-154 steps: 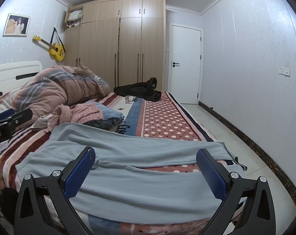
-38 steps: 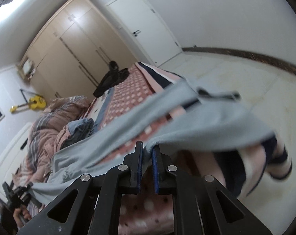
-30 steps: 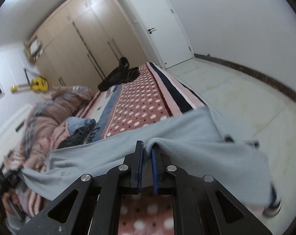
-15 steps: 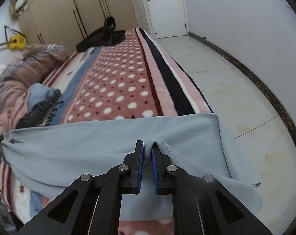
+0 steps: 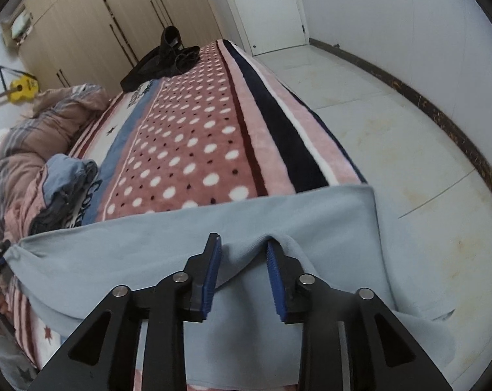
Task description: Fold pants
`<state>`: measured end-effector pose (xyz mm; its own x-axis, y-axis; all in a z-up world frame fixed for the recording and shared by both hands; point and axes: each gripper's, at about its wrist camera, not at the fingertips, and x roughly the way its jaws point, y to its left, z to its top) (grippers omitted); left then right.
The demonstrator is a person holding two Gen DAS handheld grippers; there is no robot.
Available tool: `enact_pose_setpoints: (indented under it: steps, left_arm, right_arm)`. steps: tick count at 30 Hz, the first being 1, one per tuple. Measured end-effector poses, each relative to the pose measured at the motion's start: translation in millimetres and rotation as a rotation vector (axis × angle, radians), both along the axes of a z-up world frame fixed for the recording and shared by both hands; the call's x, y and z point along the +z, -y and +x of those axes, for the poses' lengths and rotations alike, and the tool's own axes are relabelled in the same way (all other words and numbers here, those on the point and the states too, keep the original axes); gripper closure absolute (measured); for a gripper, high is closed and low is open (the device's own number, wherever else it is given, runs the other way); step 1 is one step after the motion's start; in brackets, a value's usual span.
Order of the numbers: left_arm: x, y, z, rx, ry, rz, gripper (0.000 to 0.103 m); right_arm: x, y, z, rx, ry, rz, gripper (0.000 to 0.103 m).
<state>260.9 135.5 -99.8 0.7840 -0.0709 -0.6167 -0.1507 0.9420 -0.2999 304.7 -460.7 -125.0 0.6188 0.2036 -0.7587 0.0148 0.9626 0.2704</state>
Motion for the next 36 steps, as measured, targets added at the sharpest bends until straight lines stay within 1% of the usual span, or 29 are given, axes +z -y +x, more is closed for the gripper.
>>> enact_pose_setpoints:
  steps: [1,2,3,4,6,7,9,12,13,14,15,16,17,19,21,24,26,30,36]
  left_arm:
    - [1,2,0,-0.015,-0.004,0.006,0.044]
    - [3,5,-2,-0.034,-0.009,0.019,0.041]
    - [6,7,-5,-0.050,-0.004,0.029,0.037]
    - [8,9,-8,-0.062,0.003,0.027,0.036]
    - [15,11,-17,-0.100,0.013,0.002,0.035]
    - [17,12,-21,-0.116,0.018,-0.008,0.034]
    - [22,18,-28,-0.157,0.020,-0.017,0.029]
    - [22,29,-35,-0.207,0.010,-0.022,0.028]
    - [22,33,-37,-0.220,0.007,-0.025,0.028]
    - [20,37,-38,-0.236,0.000,-0.029,0.028]
    - [18,41,-40,-0.251,-0.007,-0.032,0.028]
    - [16,44,-41,-0.266,-0.013,-0.033,0.028]
    - [12,50,-41,-0.288,-0.023,-0.034,0.028]
    - [4,60,-42,-0.334,-0.041,-0.037,0.028]
    - [-3,66,-42,-0.355,-0.057,-0.034,0.028]
    - [-13,70,-39,-0.361,-0.085,-0.025,0.028]
    - [-16,67,-39,-0.354,-0.093,-0.029,0.028]
    - [-16,55,-33,-0.340,-0.090,-0.021,0.028]
    - [-15,36,-27,-0.319,-0.061,-0.022,0.028]
  right_arm:
    - [1,-3,1,0.005,-0.001,0.001,0.064]
    - [3,-8,1,0.018,-0.007,0.009,0.049]
    - [5,-14,0,0.043,-0.014,0.017,0.041]
    - [7,-20,-3,0.064,-0.009,0.013,0.033]
    - [16,-38,-15,0.114,0.015,-0.033,0.032]
    - [19,-43,-20,0.128,0.021,-0.035,0.032]
    - [28,-57,-34,0.183,0.046,0.012,0.033]
    - [35,-84,-51,0.280,0.056,0.067,0.033]
    - [34,-92,-55,0.308,0.055,0.070,0.036]
    - [33,-105,-59,0.347,0.053,0.069,0.049]
    - [30,-116,-62,0.383,0.045,0.063,0.057]
    - [24,-129,-64,0.427,0.027,0.060,0.072]
    - [19,-139,-65,0.459,0.013,0.066,0.081]
    - [4,-161,-65,0.524,-0.021,0.068,0.085]
    - [-11,-179,-66,0.556,-0.043,0.035,0.085]
    - [-31,-193,-58,0.572,-0.078,0.040,0.089]
    - [-39,-198,-54,0.575,-0.074,0.033,0.089]
    - [-41,-208,-37,0.573,-0.059,0.022,0.089]
    - [-34,-220,4,0.564,-0.037,-0.024,0.092]
